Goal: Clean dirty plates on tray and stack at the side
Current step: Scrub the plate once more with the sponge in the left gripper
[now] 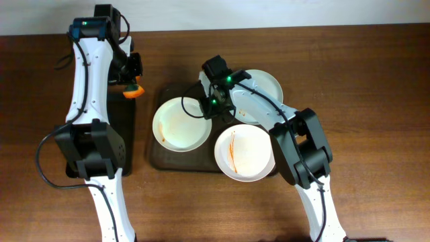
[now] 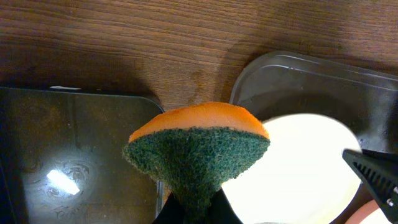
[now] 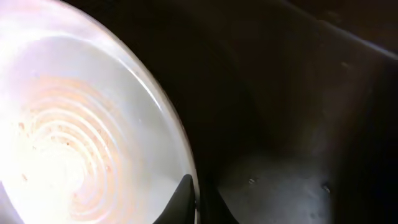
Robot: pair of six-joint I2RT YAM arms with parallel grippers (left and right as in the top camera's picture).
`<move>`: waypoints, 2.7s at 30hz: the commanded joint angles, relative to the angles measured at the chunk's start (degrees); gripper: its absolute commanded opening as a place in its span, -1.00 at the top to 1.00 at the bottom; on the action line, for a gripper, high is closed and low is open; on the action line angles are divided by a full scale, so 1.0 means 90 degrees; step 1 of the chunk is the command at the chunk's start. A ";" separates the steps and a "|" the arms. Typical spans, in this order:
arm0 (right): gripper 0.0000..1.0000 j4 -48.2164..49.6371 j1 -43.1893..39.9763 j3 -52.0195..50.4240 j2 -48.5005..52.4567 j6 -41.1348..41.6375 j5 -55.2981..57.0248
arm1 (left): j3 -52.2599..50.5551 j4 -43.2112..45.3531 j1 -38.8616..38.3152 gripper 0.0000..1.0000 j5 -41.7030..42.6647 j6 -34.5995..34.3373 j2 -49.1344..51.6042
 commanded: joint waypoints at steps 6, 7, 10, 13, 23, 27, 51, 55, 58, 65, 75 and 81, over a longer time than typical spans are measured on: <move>0.92 -0.0670 -0.0194 -0.0005 0.0180 0.2851 0.2331 | -0.0823 0.0355 -0.0646 1.00 0.0080 -0.0136 0.0131; 0.92 -0.0670 -0.0197 -0.0005 0.0180 0.2849 0.2334 | -0.1035 0.0522 -0.0780 1.00 0.0078 -0.0136 0.0131; 0.92 -0.0678 -0.0197 -0.0005 0.0182 0.2846 0.2334 | -0.1710 0.1052 -0.1149 1.00 0.0080 -0.0134 0.0131; 0.92 -0.0675 -0.0197 -0.0005 0.0182 0.2841 0.2334 | -0.2344 0.1734 -0.1423 1.00 0.0801 0.0357 0.0131; 0.92 -0.0712 -0.0197 -0.0005 0.0182 0.2822 0.2334 | -0.3745 0.3060 -0.1314 1.00 0.1231 0.0593 0.0131; 0.92 -0.0709 -0.0197 -0.0005 0.0182 0.2822 0.2336 | -0.4325 0.3937 -0.1319 1.00 0.1209 0.1426 0.0131; 0.92 -0.0529 -0.0197 -0.0007 0.0199 0.2771 0.2336 | -0.5413 0.2968 -0.1702 1.00 0.1214 0.2470 0.0131; 0.92 -0.0529 -0.0197 -0.0007 0.0199 0.2771 0.2336 | -0.5413 0.3376 -0.1722 1.00 0.0945 0.2465 0.0134; 0.92 -0.0551 -0.0197 -0.0007 0.0199 0.2769 0.2336 | -0.5413 0.3713 -0.1719 1.00 0.0124 0.2409 0.0131; 0.92 -0.0551 -0.0197 -0.0007 0.0206 0.2752 0.2336 | -0.5413 0.4881 -0.1647 1.00 -0.2110 0.1195 0.0131; 0.92 -0.0546 -0.0197 -0.0007 0.0206 0.2752 0.2336 | -0.6720 0.5224 -0.1702 1.00 -0.1430 0.0794 0.0134; 0.92 -0.0500 -0.0197 -0.0007 0.0206 0.2752 0.2336 | -0.7873 0.6016 -0.1702 1.00 -0.0743 0.0789 0.0134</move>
